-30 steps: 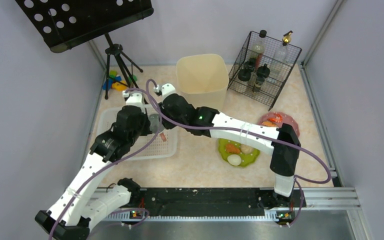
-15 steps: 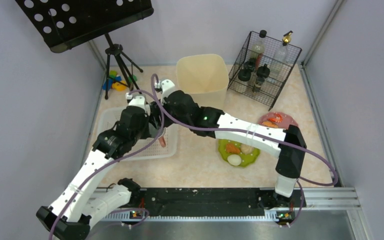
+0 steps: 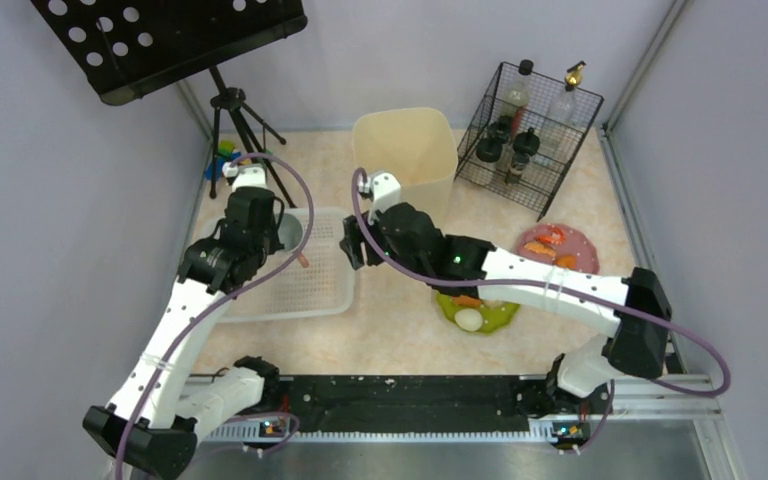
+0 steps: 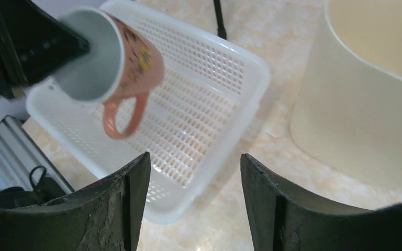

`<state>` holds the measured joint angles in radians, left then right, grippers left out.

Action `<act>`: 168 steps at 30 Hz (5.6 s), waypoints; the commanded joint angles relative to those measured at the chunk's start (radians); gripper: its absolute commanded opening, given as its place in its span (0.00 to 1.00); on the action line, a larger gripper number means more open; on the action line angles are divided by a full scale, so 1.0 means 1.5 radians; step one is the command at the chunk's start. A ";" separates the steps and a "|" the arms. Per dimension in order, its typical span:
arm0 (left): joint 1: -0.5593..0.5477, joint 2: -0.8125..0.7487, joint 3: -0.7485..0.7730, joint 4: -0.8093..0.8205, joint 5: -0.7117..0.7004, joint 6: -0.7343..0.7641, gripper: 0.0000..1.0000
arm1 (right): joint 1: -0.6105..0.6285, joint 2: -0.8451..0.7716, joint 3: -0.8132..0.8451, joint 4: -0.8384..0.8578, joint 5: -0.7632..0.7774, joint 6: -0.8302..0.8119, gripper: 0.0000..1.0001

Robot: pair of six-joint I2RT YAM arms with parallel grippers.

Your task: Clear the kitchen counter

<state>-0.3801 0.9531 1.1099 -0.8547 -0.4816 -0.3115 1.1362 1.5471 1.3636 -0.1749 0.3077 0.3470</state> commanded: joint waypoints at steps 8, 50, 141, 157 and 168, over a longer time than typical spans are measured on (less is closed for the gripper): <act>0.198 0.086 0.043 0.059 0.089 -0.014 0.00 | 0.000 -0.177 -0.214 0.073 0.065 0.024 0.64; 0.458 0.383 0.063 0.114 0.082 -0.315 0.00 | 0.002 -0.372 -0.481 0.195 -0.131 0.096 0.64; -0.314 0.477 0.003 0.356 0.391 -0.258 0.90 | -0.234 -0.619 -0.553 -0.457 0.122 0.494 0.56; -0.322 0.586 0.030 0.405 0.418 -0.267 0.82 | -0.234 -0.579 -0.601 -0.450 0.104 0.557 0.47; -0.332 0.607 0.017 0.410 0.367 -0.315 0.64 | -0.233 -0.587 -0.662 -0.381 0.085 0.586 0.46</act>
<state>-0.8711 1.8336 1.1255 -0.2691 0.1131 -0.7391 0.7998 0.6697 0.3729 -0.8112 0.4385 1.2030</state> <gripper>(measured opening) 0.679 0.464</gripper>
